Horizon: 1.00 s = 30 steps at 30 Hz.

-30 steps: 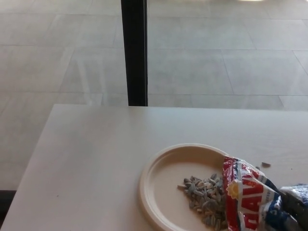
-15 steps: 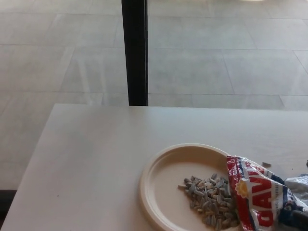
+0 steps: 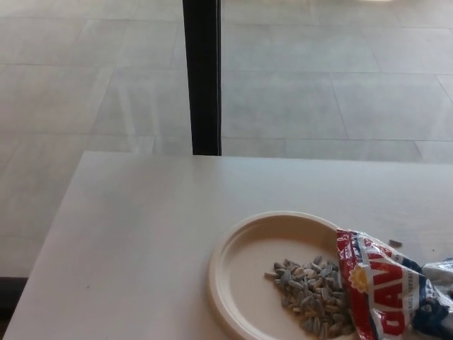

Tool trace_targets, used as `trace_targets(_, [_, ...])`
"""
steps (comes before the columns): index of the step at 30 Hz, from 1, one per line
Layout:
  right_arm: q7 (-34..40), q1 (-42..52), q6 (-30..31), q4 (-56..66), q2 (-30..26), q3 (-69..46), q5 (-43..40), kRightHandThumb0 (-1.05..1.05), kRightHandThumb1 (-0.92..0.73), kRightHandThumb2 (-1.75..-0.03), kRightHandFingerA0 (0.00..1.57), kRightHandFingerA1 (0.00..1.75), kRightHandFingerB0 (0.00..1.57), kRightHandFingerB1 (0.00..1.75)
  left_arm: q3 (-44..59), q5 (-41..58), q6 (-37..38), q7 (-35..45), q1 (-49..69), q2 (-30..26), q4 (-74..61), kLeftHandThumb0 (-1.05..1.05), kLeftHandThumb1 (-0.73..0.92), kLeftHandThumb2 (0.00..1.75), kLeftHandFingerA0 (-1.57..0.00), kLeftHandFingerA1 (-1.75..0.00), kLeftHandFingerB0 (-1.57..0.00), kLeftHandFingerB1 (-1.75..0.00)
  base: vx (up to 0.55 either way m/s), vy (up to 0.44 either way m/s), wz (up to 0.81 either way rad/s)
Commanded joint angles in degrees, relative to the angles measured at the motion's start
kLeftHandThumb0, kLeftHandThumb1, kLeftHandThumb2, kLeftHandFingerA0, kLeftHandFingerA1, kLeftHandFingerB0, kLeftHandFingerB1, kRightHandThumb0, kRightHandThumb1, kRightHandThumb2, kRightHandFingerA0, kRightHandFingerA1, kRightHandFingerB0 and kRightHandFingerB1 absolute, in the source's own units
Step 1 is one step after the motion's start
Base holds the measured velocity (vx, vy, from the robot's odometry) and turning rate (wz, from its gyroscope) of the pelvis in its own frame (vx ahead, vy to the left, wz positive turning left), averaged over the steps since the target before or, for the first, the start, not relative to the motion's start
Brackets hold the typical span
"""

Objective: The robot uses its right hand to pick up a bag of sunflower seeds kept in the middle of the desk and tilts it over a plate kept next to it to pour out a few seeds and then puts the bag of seeds back on the desk

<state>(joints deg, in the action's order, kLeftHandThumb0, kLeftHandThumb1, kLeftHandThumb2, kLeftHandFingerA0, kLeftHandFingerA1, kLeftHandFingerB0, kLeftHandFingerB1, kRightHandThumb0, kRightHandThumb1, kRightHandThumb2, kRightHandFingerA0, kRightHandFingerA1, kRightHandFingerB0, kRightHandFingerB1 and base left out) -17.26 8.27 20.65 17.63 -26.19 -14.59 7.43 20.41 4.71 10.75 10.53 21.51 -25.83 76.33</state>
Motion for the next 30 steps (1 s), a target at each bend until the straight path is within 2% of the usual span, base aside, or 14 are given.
trace_targets(1, [-1.5,2.8,2.1,-0.7,2.8,-18.6,-15.3,-1.05,-0.81,-0.64,0.00,0.00,0.00,0.00,0.9,1.0,0.1,0.6,0.0,-0.4,-0.3,-0.76,0.73,0.62,-0.63,-0.60,-0.51,-0.44,0.00,0.000,0.00])
trace_targets(4, [-5.3,3.2,3.0,-5.5,2.5,-28.2,-23.3,-0.98,-0.82,-0.76,0.00,0.00,0.00,0.00,1.7,1.6,-0.1,0.8,-0.2,-0.2,-0.1,-0.72,0.72,0.62,-0.64,-0.62,-0.52,-0.45,0.00,0.000,0.00])
trace_targets(6, [-2.6,3.9,0.2,-14.9,3.2,-43.7,-30.9,-0.97,-0.68,-0.87,0.00,0.00,0.00,0.03,0.1,-0.3,0.1,-0.1,-0.6,-0.7,0.1,-0.73,0.74,0.63,-0.61,-0.57,-0.52,-0.42,0.00,0.000,0.00])
trace_targets(10, [0.5,2.0,-2.2,-27.8,0.5,-53.8,-34.1,-0.93,-0.81,-0.73,0.00,0.00,0.00,0.00,0.4,-0.1,-0.4,-1.0,-1.1,-0.4,0.2,-0.75,0.73,0.63,-0.63,-0.58,-0.52,-0.43,0.00,0.000,0.00])
trace_targets(11, [1.7,1.8,-2.7,-30.8,0.0,-56.4,-35.1,-0.92,-0.78,-0.78,0.00,0.00,0.00,0.00,0.8,0.3,-0.4,-0.8,-1.1,-0.4,0.3,-0.75,0.73,0.62,-0.61,-0.57,-0.50,-0.43,0.00,0.000,0.00])
trace_targets(12, [7.2,0.4,-3.5,-32.8,0.4,-59.4,-35.2,-1.05,-0.72,-1.07,0.00,0.23,0.00,0.13,1.4,0.9,-0.8,-0.5,-1.3,-0.3,0.3,-0.75,0.72,0.62,-0.62,-0.59,-0.51,-0.44,0.00,0.000,0.00])
trace_targets(13, [7.0,0.3,-3.5,-32.9,0.3,-59.6,-35.1,-1.05,-0.72,-1.07,0.00,0.23,0.00,0.13,1.4,0.9,-0.8,-0.5,-1.3,-0.3,0.3,-0.75,0.72,0.62,-0.62,-0.59,-0.51,-0.44,0.00,0.000,0.00])
trace_targets(14, [16.1,-1.7,-10.3,-39.7,0.8,-62.0,-33.3,-1.05,-0.72,-1.06,0.00,0.23,0.00,0.14,1.3,0.8,-0.1,-0.4,-1.0,-0.4,0.2,-0.77,0.73,0.62,-0.62,-0.60,-0.53,-0.43,0.00,0.000,0.00])
trace_targets(18, [21.9,-4.5,-18.4,-58.5,-2.4,-68.0,-37.7,-1.05,-0.70,-0.99,0.00,0.29,0.00,0.22,2.3,2.0,-0.5,0.5,-2.2,-0.2,-0.2,-0.74,0.71,0.61,-0.61,-0.61,-0.51,-0.45,0.00,0.000,0.00])
trace_targets(19, [21.3,-4.1,-18.9,-59.9,-2.3,-68.3,-38.1,-1.05,-0.70,-0.99,0.00,0.29,0.00,0.22,2.2,1.9,-0.5,0.3,-2.3,-0.1,-0.2,-0.74,0.71,0.61,-0.61,-0.61,-0.51,-0.45,0.00,0.000,0.00])
trace_targets(20, [22.6,-3.0,-17.8,-59.0,0.6,-68.5,-38.0,-0.77,-0.91,-0.67,0.00,0.00,0.00,0.00,2.5,2.3,-0.7,0.5,-2.3,-0.1,-0.3,-0.73,0.71,0.61,-0.57,-0.60,-0.50,-0.44,0.00,0.000,0.00])
trace_targets(28, [32.4,-0.2,-9.4,-45.8,15.5,-65.4,-28.7,-0.69,-0.87,-0.65,0.00,0.00,0.00,0.00,1.5,0.9,0.2,-0.2,-2.3,-0.3,-0.4,-0.73,0.73,0.62,-0.58,-0.60,-0.49,-0.43,0.00,0.000,0.00])
trace_targets(29, [30.9,1.4,-10.0,-48.2,16.0,-62.4,-26.1,-0.71,-0.85,-0.65,0.00,0.00,0.00,0.00,1.7,1.2,-0.2,-0.1,-2.6,-0.1,-0.3,-0.72,0.57,0.98,-0.52,-0.64,-0.41,-0.55,0.00,0.000,0.00])
trace_targets(30, [31.5,1.6,-9.2,-50.2,15.6,-61.3,-24.6,-0.90,-0.62,-0.98,0.00,0.38,0.00,0.33,1.3,0.6,-0.3,-0.8,-2.8,-0.2,-0.2,-0.73,0.74,0.63,-0.58,-0.56,-0.49,-0.44,0.00,0.000,0.00])
